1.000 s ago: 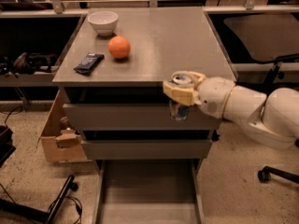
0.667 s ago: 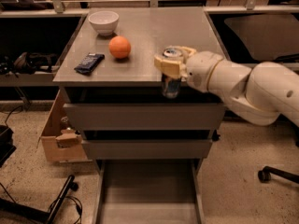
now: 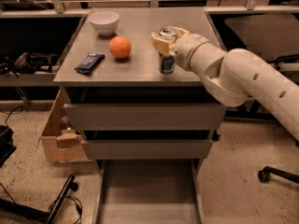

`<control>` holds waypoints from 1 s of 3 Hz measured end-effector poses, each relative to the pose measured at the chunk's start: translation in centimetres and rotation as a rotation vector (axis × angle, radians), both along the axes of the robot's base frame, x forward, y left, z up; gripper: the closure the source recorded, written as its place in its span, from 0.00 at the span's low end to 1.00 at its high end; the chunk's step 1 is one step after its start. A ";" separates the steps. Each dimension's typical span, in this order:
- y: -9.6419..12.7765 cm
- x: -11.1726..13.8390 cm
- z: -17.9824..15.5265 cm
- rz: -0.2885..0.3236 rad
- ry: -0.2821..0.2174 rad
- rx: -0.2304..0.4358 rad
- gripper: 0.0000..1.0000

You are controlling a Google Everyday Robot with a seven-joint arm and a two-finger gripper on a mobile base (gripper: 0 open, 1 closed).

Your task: Pick redbull can from bottom drawer and place on counter

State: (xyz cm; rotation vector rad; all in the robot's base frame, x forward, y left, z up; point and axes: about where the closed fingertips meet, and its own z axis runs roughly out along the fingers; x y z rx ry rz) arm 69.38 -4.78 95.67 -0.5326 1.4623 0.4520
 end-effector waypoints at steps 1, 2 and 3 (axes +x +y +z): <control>-2.5 3.0 -2.3 -0.057 -0.018 0.018 1.00; -3.4 4.0 -3.2 -0.071 -0.012 0.026 1.00; -3.4 4.0 -2.6 -0.071 -0.012 0.026 0.82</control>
Offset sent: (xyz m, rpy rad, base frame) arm 0.0852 -0.0839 -0.0999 0.0489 0.0224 -0.1437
